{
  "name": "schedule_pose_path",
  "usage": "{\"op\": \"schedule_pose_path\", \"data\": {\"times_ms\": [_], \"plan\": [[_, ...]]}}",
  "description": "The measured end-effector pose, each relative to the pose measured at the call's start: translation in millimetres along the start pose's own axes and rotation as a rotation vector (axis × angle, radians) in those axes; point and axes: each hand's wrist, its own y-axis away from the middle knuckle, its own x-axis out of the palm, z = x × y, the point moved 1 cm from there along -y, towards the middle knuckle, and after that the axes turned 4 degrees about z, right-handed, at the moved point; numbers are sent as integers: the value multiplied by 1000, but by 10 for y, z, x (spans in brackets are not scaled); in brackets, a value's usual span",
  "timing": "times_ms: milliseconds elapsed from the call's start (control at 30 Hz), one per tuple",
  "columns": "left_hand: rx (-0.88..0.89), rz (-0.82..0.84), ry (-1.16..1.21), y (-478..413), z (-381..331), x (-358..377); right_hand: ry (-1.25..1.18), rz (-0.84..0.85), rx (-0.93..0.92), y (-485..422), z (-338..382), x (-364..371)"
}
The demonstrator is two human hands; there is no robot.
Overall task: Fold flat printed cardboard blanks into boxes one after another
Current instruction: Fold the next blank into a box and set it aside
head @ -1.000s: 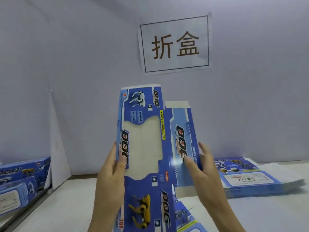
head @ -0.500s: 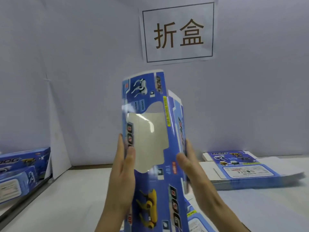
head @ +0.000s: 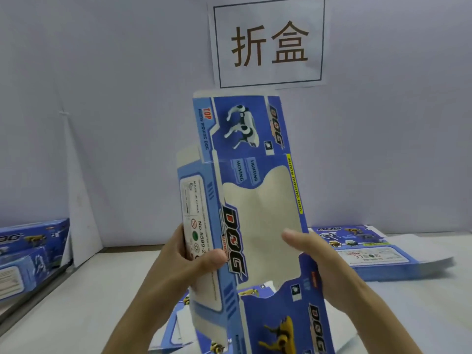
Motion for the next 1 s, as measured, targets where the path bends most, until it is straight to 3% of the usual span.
{"op": "schedule_pose_path", "data": {"times_ms": [200,367,500,1000], "plan": [[12,-293,58,-80,109,-25,-39,-66,-70,-56,-42,-36],[-45,-142,130,-66,123,-59,30,-86,-152,-64,-27,-49],[-20,-197,59,-66,118,-56,-80,-85,-154,-90,-46,-88],[60,-284,-4,-33,50,4,-98,-113,-147,-98,-69,-100]]}}
